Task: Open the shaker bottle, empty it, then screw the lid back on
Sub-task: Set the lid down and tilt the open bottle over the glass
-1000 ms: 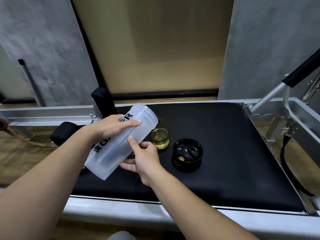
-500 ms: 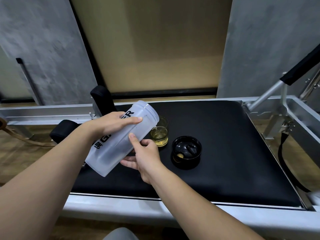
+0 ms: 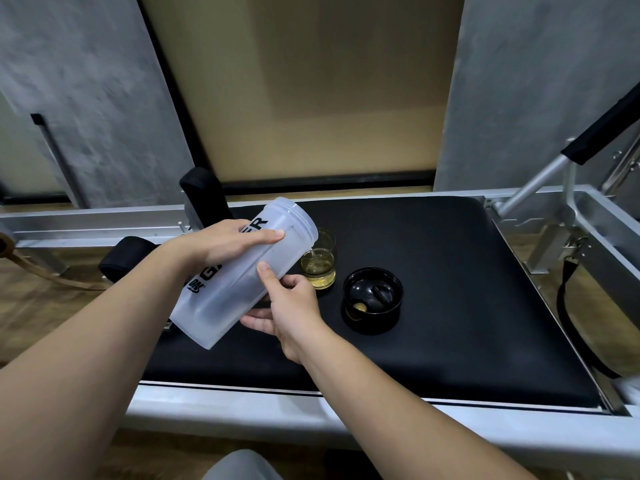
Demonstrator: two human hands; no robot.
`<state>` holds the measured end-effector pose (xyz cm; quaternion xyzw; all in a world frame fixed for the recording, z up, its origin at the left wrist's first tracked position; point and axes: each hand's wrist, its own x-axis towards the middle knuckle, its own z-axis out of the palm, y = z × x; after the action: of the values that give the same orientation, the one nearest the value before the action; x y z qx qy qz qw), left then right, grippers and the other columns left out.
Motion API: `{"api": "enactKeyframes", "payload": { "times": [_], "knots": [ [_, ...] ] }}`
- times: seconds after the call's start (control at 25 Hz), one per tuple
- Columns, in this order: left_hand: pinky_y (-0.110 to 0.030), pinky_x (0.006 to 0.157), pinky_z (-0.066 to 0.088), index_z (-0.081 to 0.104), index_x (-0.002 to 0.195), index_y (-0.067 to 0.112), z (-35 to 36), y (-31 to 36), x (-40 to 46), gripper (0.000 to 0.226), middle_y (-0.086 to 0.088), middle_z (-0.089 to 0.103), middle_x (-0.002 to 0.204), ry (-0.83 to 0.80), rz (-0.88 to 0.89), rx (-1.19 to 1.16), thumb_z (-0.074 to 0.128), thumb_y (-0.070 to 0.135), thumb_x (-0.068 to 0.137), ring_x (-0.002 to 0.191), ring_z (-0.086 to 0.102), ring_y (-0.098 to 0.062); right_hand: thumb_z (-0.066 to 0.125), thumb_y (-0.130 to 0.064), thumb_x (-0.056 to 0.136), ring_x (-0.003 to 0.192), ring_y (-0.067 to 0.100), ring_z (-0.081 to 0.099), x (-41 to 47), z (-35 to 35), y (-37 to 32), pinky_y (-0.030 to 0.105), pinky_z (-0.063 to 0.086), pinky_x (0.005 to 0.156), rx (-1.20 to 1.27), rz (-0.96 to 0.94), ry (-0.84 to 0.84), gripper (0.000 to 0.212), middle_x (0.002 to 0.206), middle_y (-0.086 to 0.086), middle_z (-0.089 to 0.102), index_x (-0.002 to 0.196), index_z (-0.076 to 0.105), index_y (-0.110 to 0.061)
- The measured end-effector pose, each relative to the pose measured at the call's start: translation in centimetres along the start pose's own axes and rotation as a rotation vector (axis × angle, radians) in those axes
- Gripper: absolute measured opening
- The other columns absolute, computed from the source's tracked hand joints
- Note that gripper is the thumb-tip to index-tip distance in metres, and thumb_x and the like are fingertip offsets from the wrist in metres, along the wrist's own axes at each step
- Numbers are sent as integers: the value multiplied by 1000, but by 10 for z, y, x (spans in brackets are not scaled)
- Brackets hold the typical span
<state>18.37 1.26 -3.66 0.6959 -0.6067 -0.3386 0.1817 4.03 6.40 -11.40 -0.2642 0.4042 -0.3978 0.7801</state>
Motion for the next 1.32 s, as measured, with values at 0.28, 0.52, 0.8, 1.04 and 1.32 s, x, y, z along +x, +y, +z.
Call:
{"api": "enactKeyframes", "payload": {
  "times": [0.28, 0.52, 0.8, 1.04, 1.32],
  "knots": [
    [-48, 97, 59, 76, 101, 14, -1, 1, -1, 102, -8, 84, 101, -6, -6, -4, 74, 95, 39, 98, 80, -33, 75, -39, 93, 92, 38, 77, 0, 1, -1, 42, 67, 70, 8, 9, -8, 52, 124, 12, 65, 127, 50, -9],
    [-44, 94, 59, 76, 101, 15, -1, 3, -5, 111, -5, 84, 99, -4, -16, 1, 72, 100, 30, 95, 80, -29, 75, -40, 92, 91, 38, 78, -1, 2, 0, 43, 67, 69, 6, 16, -12, 51, 123, 13, 66, 125, 51, -9],
    [-41, 91, 59, 74, 95, 18, -1, 6, -8, 102, -6, 83, 100, -4, -18, -2, 74, 98, 31, 89, 79, -26, 75, -40, 93, 91, 38, 78, -2, 2, -1, 41, 67, 67, 12, 12, -18, 50, 123, 15, 66, 123, 50, -8],
    [-45, 97, 58, 74, 105, 11, -2, 8, -8, 96, -10, 82, 106, 18, -31, 27, 66, 88, 48, 103, 78, -32, 75, -41, 92, 92, 38, 78, -3, 2, -2, 42, 67, 70, -9, 2, -17, 52, 123, 14, 66, 124, 51, -7],
    [-40, 91, 57, 74, 107, 11, -3, 12, -7, 96, -10, 81, 107, 26, -47, 42, 65, 87, 49, 96, 77, -28, 73, -40, 94, 92, 38, 78, -3, 2, -5, 42, 67, 70, -1, 1, -21, 49, 122, 14, 66, 123, 51, -7]
  ]
}}
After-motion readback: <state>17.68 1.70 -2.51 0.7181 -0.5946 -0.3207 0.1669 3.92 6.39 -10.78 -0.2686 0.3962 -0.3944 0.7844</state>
